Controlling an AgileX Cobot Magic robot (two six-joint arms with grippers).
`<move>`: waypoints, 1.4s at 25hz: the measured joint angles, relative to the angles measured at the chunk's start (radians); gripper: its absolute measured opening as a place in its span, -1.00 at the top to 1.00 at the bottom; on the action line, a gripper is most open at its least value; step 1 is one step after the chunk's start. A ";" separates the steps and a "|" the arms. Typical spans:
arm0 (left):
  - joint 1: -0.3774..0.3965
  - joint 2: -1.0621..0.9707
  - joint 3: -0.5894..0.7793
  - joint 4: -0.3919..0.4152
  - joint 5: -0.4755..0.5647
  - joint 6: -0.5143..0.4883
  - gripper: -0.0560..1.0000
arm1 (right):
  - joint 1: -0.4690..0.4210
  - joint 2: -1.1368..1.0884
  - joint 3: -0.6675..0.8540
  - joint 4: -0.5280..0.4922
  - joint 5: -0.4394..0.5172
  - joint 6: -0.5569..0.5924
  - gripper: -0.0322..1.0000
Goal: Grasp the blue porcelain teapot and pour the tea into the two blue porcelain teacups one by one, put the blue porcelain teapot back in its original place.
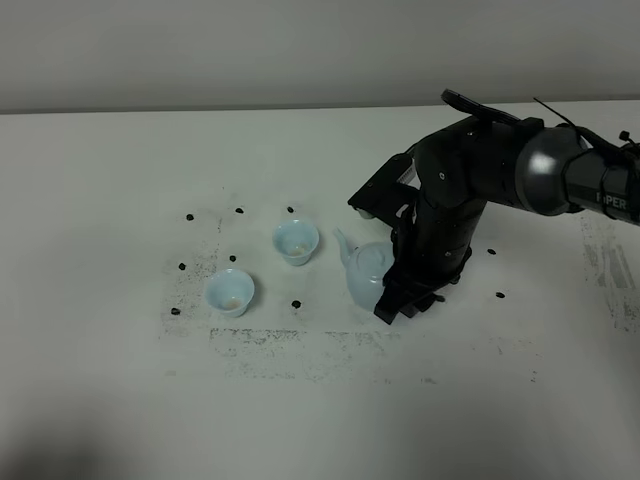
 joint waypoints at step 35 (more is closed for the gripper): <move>0.000 0.000 0.000 0.000 0.000 0.001 -0.48 | 0.000 0.029 -0.035 0.000 0.058 0.035 0.01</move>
